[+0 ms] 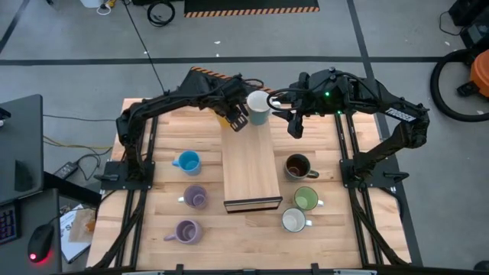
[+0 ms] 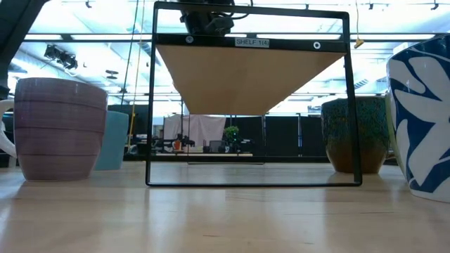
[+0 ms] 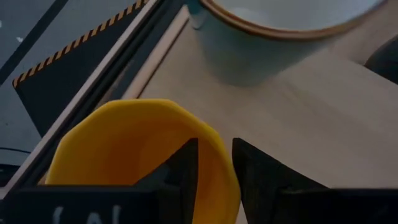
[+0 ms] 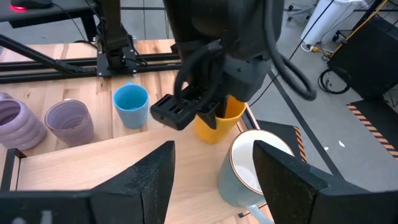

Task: Place coffee mugs
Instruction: Put the yellow mug on the shelf

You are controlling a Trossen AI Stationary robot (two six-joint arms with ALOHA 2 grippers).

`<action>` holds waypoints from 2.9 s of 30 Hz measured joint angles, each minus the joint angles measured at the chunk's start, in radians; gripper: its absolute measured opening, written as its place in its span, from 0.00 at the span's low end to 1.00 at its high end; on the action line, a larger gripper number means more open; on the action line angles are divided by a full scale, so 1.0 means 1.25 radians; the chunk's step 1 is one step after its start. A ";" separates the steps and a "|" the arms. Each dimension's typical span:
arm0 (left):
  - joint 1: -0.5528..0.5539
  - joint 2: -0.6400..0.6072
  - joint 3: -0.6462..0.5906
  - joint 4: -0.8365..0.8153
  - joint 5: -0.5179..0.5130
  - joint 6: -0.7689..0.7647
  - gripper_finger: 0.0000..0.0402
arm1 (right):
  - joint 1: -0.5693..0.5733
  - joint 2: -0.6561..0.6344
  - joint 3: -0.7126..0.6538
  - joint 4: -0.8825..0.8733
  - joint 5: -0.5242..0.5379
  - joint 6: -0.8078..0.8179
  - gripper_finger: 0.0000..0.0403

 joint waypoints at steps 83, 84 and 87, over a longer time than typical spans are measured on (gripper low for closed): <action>0.060 -0.017 0.169 -0.306 0.075 0.315 0.26 | -0.056 -0.005 -0.095 -0.069 -0.022 -0.014 0.55; 0.056 -0.018 0.169 -0.306 0.075 0.317 0.26 | -0.056 -0.006 -0.095 -0.069 -0.020 -0.011 0.55; 0.047 -0.017 0.168 -0.305 0.070 0.336 0.26 | -0.056 -0.010 -0.095 -0.069 -0.019 0.000 0.55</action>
